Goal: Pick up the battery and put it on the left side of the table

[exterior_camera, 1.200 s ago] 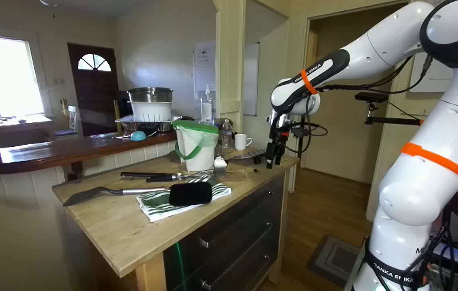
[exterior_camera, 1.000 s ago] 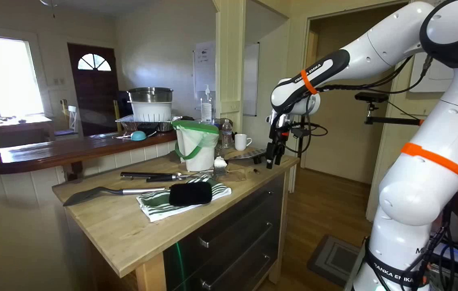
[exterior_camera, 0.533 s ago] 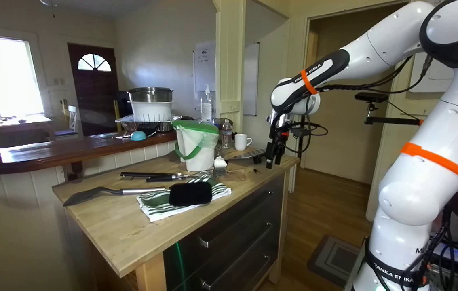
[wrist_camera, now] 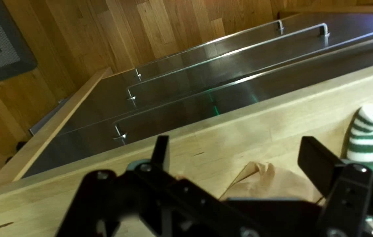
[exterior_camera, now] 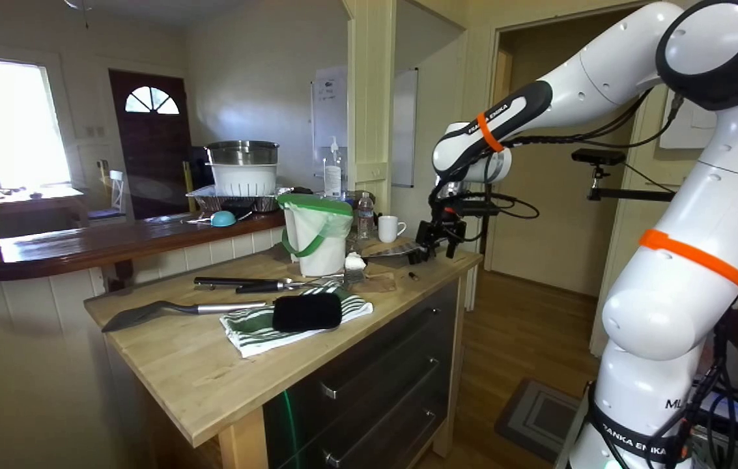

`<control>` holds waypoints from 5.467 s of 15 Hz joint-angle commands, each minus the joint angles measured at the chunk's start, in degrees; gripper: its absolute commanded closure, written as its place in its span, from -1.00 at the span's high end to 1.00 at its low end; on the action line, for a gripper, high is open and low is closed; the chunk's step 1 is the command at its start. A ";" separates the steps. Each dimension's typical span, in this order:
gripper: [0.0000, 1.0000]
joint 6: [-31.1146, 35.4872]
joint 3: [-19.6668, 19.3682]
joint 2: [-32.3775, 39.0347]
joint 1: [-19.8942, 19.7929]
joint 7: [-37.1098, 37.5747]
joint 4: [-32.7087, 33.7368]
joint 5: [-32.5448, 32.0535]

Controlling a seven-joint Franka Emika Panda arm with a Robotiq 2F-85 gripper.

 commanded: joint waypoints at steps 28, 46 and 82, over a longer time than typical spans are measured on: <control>0.25 33.16 1.20 18.42 -2.97 9.46 0.34 -0.23; -0.92 33.99 0.80 17.56 -1.01 11.62 -0.97 -7.92; -0.92 26.82 25.54 40.25 11.33 -55.05 44.35 11.73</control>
